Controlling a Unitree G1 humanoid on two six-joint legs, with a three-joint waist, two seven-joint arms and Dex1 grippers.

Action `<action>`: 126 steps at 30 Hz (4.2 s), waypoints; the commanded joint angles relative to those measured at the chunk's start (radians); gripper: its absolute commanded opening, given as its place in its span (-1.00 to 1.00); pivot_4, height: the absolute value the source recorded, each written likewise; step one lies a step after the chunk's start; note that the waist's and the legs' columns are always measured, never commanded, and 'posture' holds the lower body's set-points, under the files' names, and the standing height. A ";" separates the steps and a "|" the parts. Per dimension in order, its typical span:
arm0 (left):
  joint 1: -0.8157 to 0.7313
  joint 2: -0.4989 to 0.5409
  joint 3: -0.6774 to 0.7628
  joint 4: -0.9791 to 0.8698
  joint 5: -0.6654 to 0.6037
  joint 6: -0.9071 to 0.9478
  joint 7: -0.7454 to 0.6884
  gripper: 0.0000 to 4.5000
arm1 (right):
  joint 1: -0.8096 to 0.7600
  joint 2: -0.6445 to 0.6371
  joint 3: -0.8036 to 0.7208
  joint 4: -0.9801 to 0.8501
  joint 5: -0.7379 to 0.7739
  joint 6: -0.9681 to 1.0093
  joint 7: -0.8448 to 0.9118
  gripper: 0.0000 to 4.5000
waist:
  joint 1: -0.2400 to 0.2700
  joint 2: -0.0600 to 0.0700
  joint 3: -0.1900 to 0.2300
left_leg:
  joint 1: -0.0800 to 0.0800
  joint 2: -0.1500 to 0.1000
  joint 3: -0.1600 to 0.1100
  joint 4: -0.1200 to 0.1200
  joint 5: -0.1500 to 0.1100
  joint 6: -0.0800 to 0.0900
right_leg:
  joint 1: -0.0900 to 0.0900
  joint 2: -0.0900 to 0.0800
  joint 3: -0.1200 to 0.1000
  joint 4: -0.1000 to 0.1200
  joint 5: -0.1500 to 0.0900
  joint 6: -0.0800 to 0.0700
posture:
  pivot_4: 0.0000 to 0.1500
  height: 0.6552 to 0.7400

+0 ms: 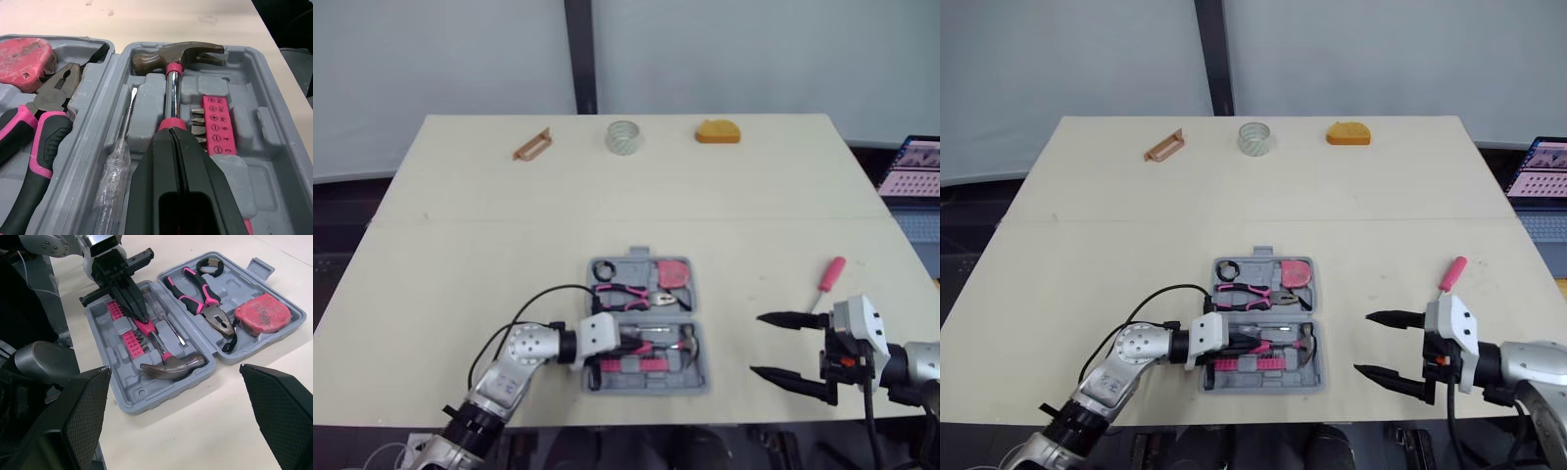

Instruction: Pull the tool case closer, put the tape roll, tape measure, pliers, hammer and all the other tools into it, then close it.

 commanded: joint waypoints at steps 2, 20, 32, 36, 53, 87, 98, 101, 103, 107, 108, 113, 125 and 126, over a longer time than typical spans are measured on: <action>0.035 0.012 -0.053 0.086 0.067 0.051 0.002 -0.98 | 0.012 -0.003 -0.051 -0.041 0.022 0.004 -0.008 1.00 | 0.001 0.003 -0.002 | 0.000 0.000 0.000 0.000 0.000 0.000 | 0.000 0.000 0.000 0.000 0.000 0.000 | 1.00 1.00; 0.051 -0.030 -0.088 0.172 0.083 0.072 0.007 -0.98 | 0.018 -0.008 -0.070 -0.050 0.026 0.025 -0.001 1.00 | 0.012 0.012 -0.015 | 0.008 0.000 0.002 -0.002 -0.001 0.001 | 0.008 0.000 0.001 -0.003 0.000 0.000 | 1.00 1.00; 0.069 -0.039 -0.098 0.232 0.084 0.098 0.000 -0.98 | 0.018 -0.014 -0.072 -0.052 0.030 0.030 0.000 1.00 | 0.018 0.015 -0.031 | 0.016 0.000 0.002 -0.003 -0.006 0.003 | 0.019 0.000 0.001 -0.009 0.000 0.001 | 1.00 1.00; 0.075 -0.037 -0.109 0.254 0.097 0.098 -0.005 -0.98 | 0.021 -0.013 -0.072 -0.055 0.032 0.032 -0.002 1.00 | 0.017 0.017 -0.035 | 0.017 0.000 0.002 -0.003 -0.006 0.003 | 0.020 0.000 0.001 -0.010 0.000 0.001 | 1.00 1.00; 0.121 -0.013 0.064 0.033 -0.078 0.088 0.012 -0.98 | -0.019 0.002 -0.030 -0.036 0.011 0.025 -0.009 1.00 | -0.004 0.018 -0.035 | 0.016 0.001 0.002 -0.004 -0.007 0.002 | 0.019 0.002 0.001 -0.012 0.000 0.001 | 1.00 1.00; 0.735 0.008 0.744 -0.474 -0.395 0.121 0.158 -0.61 | 0.106 0.173 0.090 -0.073 -0.121 -0.069 -0.187 1.00 | -0.027 0.005 0.003 | 0.001 0.003 0.007 -0.001 -0.009 0.002 | -0.002 0.002 0.006 -0.006 0.000 0.001 | 1.00 1.00; 0.786 -0.015 0.742 -0.368 -0.373 -0.010 0.127 0.99 | 0.125 0.160 0.078 -0.063 -0.115 -0.077 -0.171 1.00 | -0.027 0.004 0.004 | 0.000 0.003 0.008 -0.001 -0.009 0.002 | -0.003 0.002 0.007 -0.006 0.000 0.001 | 1.00 1.00; 0.790 -0.017 0.738 -0.353 -0.369 -0.025 0.124 0.99 | 0.121 0.155 0.076 -0.054 -0.112 -0.079 -0.165 1.00 | -0.028 0.004 0.004 | 0.000 0.003 0.008 -0.001 -0.009 0.002 | -0.004 0.002 0.007 -0.006 0.000 0.001 | 1.00 1.00; 0.792 -0.019 0.737 -0.347 -0.366 -0.031 0.126 0.99 | 0.114 0.150 0.075 -0.045 -0.111 -0.080 -0.160 1.00 | -0.028 0.004 0.004 | 0.000 0.003 0.008 -0.001 -0.009 0.002 | -0.004 0.002 0.007 -0.006 0.000 0.001 | 1.00 1.00; 0.798 -0.028 0.733 -0.333 -0.358 -0.052 0.129 0.99 | 0.098 0.144 0.082 -0.032 -0.110 -0.078 -0.154 1.00 | -0.028 0.004 0.004 | 0.000 0.003 0.008 -0.001 -0.009 0.002 | -0.004 0.002 0.007 -0.006 0.000 0.001 | 1.00 1.00; 0.799 -0.029 0.731 -0.331 -0.356 -0.058 0.128 0.99 | 0.093 0.143 0.085 -0.029 -0.111 -0.078 -0.153 1.00 | -0.028 0.004 0.004 | 0.000 0.003 0.008 -0.001 -0.009 0.002 | -0.004 0.002 0.007 -0.006 0.000 0.001 | 1.00 1.00; 0.778 0.080 0.683 -0.424 -0.476 0.012 -0.046 0.99 | 0.037 0.156 0.073 -0.023 -0.090 -0.007 -0.221 1.00 | -0.028 0.003 0.004 | 0.000 0.003 0.009 -0.001 -0.009 0.002 | -0.005 0.002 0.008 -0.005 0.000 0.001 | 1.00 1.00; 0.540 0.261 0.630 -0.463 -0.582 0.131 -0.211 0.99 | 0.102 0.220 -0.080 -0.213 -0.045 0.231 -0.536 1.00 | -0.028 0.005 0.005 | -0.001 0.003 0.013 -0.001 -0.008 0.002 | -0.010 0.002 0.013 -0.001 0.000 0.001 | 1.00 1.00; 0.525 0.261 0.624 -0.466 -0.583 0.142 -0.209 0.99 | 0.089 0.241 -0.097 -0.227 -0.037 0.268 -0.595 1.00 | -0.029 0.005 0.005 | -0.001 0.003 0.014 -0.001 -0.008 0.002 | -0.010 0.002 0.013 0.000 0.000 0.001 | 1.00 1.00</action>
